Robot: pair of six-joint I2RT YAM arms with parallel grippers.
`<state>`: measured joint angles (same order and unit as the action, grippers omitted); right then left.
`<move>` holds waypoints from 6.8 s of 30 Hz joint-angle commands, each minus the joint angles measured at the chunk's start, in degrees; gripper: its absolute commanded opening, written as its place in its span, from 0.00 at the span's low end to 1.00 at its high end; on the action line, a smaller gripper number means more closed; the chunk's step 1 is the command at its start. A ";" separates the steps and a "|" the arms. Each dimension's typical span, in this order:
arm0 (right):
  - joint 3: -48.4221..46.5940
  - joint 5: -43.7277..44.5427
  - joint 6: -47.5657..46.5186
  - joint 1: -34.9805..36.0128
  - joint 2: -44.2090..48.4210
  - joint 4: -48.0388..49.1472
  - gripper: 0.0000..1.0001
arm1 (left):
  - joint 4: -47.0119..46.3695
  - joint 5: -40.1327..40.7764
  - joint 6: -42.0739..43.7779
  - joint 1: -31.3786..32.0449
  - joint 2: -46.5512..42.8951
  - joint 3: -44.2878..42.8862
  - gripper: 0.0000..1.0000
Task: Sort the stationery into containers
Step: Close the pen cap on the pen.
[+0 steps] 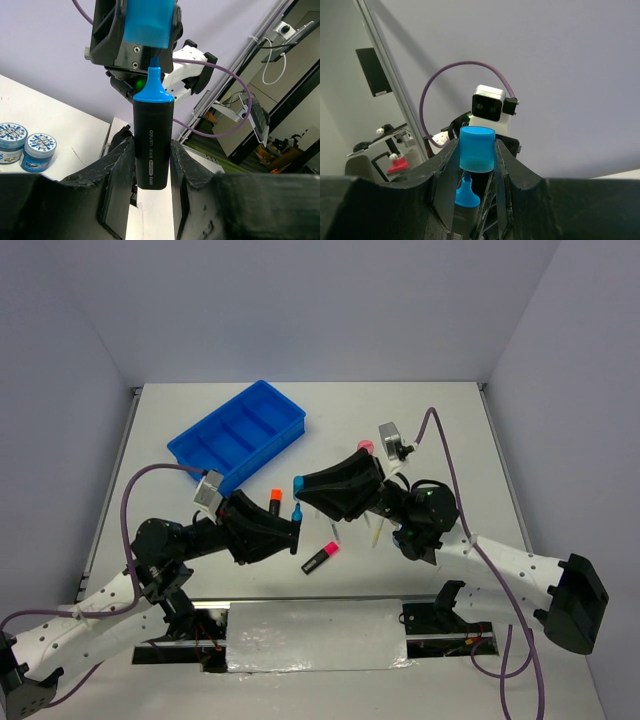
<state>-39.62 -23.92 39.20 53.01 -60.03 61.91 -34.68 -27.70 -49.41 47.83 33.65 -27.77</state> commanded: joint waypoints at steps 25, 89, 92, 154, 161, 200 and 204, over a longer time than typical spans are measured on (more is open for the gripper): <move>0.77 -0.51 -0.61 1.48 -1.32 4.80 0.15 | -2.06 1.95 2.74 0.24 -1.04 -3.26 0.00; -3.79 20.75 -11.07 3.05 8.44 -34.10 0.95 | 24.12 20.92 27.60 0.16 -3.24 -13.27 0.00; -8.62 26.54 -13.44 6.74 6.69 -40.96 0.89 | 25.10 22.43 28.57 0.24 -2.71 -13.80 0.00; -21.47 33.51 -24.08 17.12 0.09 -47.32 0.00 | 34.50 16.45 29.28 0.24 -4.38 -20.04 0.80; -23.22 18.58 -28.47 15.19 2.63 -50.12 0.00 | 37.66 5.49 29.63 0.24 -0.78 -22.85 0.86; -21.12 2.21 -26.63 15.10 2.02 -45.21 0.00 | 22.72 -12.29 24.79 0.24 3.62 -20.04 0.11; -20.59 3.09 -26.72 15.01 2.46 -45.12 0.00 | 24.30 -10.71 25.41 0.24 3.18 -20.13 0.00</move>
<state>-60.88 -21.82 12.53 68.16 -58.46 13.76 -8.97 -38.81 -25.41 47.94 37.32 -48.05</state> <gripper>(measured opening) 0.296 0.314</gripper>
